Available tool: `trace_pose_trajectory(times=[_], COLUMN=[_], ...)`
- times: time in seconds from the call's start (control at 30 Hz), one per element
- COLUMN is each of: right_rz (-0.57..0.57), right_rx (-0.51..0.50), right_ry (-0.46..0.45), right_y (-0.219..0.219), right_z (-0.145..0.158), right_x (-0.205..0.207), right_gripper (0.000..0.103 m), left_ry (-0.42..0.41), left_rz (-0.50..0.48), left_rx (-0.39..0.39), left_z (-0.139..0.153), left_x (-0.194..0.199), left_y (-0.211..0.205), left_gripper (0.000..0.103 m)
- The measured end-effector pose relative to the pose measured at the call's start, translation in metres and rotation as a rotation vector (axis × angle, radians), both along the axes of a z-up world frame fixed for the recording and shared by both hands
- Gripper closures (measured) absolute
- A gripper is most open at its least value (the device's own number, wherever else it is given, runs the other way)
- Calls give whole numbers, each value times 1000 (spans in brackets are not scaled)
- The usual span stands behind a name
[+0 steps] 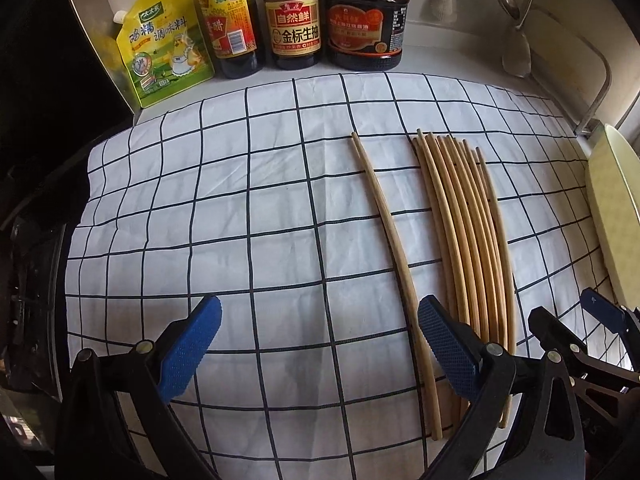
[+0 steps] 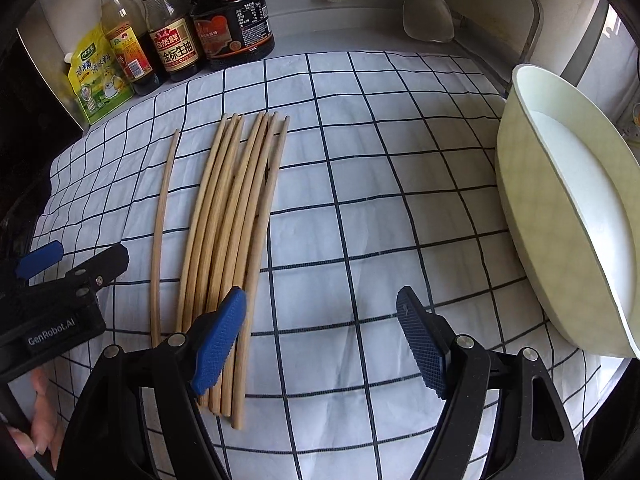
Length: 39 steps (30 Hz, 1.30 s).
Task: Organize utensils
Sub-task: 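Move the open right gripper down over a single wooden chopstick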
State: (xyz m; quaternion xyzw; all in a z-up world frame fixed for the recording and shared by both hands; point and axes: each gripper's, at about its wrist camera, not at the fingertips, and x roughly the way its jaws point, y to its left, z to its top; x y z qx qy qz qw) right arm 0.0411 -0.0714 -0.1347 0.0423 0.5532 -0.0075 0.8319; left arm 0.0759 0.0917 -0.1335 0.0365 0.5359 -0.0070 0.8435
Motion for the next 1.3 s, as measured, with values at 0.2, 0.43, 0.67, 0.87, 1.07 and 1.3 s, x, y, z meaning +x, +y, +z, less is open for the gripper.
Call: trace_pose_trajectory(times=[0.2,0.43,0.67,0.87,1.07,1.3], right_rz=[-8,10,43,77,104,80], right_rx=[1,-21,-64,-106,-135,-133], right_ry=[23,22,25,1,15,2], right_y=[1,5,10,14,17,6], right_z=[-9,-9,-8,-8,-11,-11], right_x=[6,8,3,2,1,-2], right_gripper=[29,29,29,29,29,29], left_ry=[13,31,43,53,60,59], left_rz=[-22,-7,-11,-6,4,-1], left_rx=[-34,-54,-40,-40,-43,-40], left_z=[-8,-12,-15,-18,-20,-20], left_x=[1,4,4,3,2,2], left_y=[0,6,3,0,0,-1], left_gripper=[6,6,6,6,6,6])
